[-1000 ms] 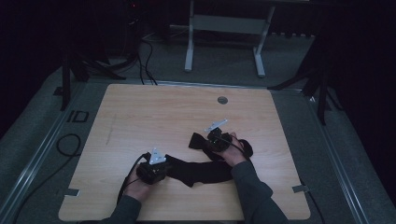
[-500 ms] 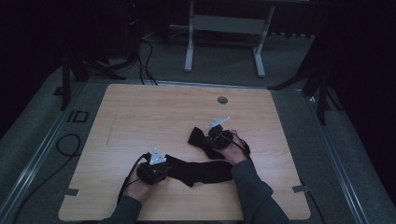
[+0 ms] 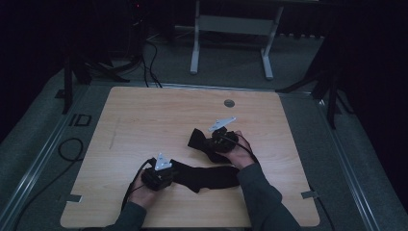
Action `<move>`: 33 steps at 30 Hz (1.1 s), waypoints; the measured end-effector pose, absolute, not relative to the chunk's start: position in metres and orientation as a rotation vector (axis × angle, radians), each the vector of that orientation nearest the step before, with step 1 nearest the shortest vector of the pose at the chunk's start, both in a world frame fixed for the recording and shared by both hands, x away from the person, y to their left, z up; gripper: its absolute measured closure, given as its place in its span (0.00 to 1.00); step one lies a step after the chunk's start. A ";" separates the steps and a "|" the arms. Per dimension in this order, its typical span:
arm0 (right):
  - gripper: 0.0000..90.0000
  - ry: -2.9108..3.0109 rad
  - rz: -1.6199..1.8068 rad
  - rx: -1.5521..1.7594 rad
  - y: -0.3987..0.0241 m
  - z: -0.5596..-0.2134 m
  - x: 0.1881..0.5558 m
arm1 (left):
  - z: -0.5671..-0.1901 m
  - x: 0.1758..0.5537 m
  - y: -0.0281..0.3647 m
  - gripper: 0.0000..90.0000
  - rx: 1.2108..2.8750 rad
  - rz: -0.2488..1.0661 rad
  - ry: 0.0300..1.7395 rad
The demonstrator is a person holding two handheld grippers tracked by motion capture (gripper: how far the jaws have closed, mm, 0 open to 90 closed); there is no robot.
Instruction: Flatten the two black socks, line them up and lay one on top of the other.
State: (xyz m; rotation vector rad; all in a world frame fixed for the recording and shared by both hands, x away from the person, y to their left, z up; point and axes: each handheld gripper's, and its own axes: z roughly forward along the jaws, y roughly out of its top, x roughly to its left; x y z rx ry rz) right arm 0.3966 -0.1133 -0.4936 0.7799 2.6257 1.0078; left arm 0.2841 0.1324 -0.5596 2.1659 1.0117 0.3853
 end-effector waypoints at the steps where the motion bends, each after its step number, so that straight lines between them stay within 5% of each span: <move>1: 0.93 2.632 1.005 0.755 -0.111 -0.488 0.393 | -0.560 0.284 0.132 0.83 2.165 0.385 1.012; 15: 0.93 2.664 1.081 0.722 -0.100 -0.467 0.376 | -0.560 0.283 0.132 0.83 2.161 0.389 1.018; 33: 0.93 2.743 1.064 0.839 -0.073 -0.494 0.353 | -0.560 0.283 0.133 0.75 2.109 0.353 1.041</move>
